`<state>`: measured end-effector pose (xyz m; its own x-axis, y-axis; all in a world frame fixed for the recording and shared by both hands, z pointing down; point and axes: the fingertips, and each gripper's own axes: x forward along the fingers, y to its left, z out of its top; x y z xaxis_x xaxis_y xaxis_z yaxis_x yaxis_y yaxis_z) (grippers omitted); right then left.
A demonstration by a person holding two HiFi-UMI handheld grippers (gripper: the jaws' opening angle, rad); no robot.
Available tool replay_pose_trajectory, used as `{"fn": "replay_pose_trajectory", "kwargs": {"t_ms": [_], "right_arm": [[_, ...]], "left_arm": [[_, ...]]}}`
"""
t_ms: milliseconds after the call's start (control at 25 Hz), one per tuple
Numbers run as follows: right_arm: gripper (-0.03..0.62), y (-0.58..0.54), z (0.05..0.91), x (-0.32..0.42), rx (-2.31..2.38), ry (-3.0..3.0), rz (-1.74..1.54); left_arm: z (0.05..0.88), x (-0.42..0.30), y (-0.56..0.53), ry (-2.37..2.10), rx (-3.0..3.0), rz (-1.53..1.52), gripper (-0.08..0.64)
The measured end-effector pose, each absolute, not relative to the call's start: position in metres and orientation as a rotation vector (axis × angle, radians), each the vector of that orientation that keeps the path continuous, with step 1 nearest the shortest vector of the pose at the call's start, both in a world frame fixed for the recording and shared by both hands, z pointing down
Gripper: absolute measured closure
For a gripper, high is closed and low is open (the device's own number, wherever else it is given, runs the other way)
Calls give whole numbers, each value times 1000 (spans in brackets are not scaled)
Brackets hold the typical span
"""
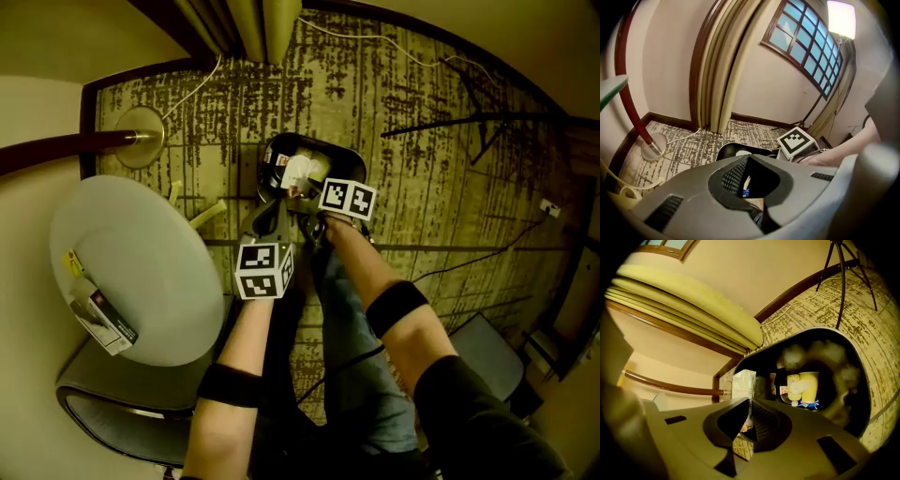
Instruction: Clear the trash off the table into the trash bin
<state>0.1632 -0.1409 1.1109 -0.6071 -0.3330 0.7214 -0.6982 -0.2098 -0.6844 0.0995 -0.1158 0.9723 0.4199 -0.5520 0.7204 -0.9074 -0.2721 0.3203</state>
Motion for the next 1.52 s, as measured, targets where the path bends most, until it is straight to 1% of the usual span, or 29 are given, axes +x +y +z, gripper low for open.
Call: {"fn": "replay_pose_trajectory", "kwargs": {"t_ms": [320, 440, 520, 880, 1000, 1120, 1200, 1320, 1520], "right_arm": [[538, -152, 1151, 141, 1153, -1761, 1829], [517, -159, 1154, 137, 1135, -1769, 1829], [471, -159, 1153, 135, 1123, -1775, 1833], [469, -159, 1121, 158, 1171, -1759, 1797], [469, -160, 1092, 171, 1218, -1757, 1798], [479, -162, 1046, 173, 1246, -1803, 1813], [537, -160, 1007, 173, 1243, -1843, 1817], [592, -157, 942, 174, 1238, -1908, 1811], [592, -153, 827, 164, 1186, -2040, 1752]], "left_arm": [[1001, 93, -127, -1245, 1918, 602, 560], [1003, 92, -130, -1257, 1910, 597, 560], [1000, 93, -129, -1251, 1906, 592, 560], [975, 91, -123, -1246, 1904, 588, 560], [945, 102, -122, -1217, 1920, 583, 560], [908, 106, -118, -1213, 1938, 576, 560], [878, 105, -114, -1219, 1948, 575, 560], [821, 109, -111, -1224, 1978, 565, 560], [723, 95, -107, -1285, 2024, 520, 560]]}}
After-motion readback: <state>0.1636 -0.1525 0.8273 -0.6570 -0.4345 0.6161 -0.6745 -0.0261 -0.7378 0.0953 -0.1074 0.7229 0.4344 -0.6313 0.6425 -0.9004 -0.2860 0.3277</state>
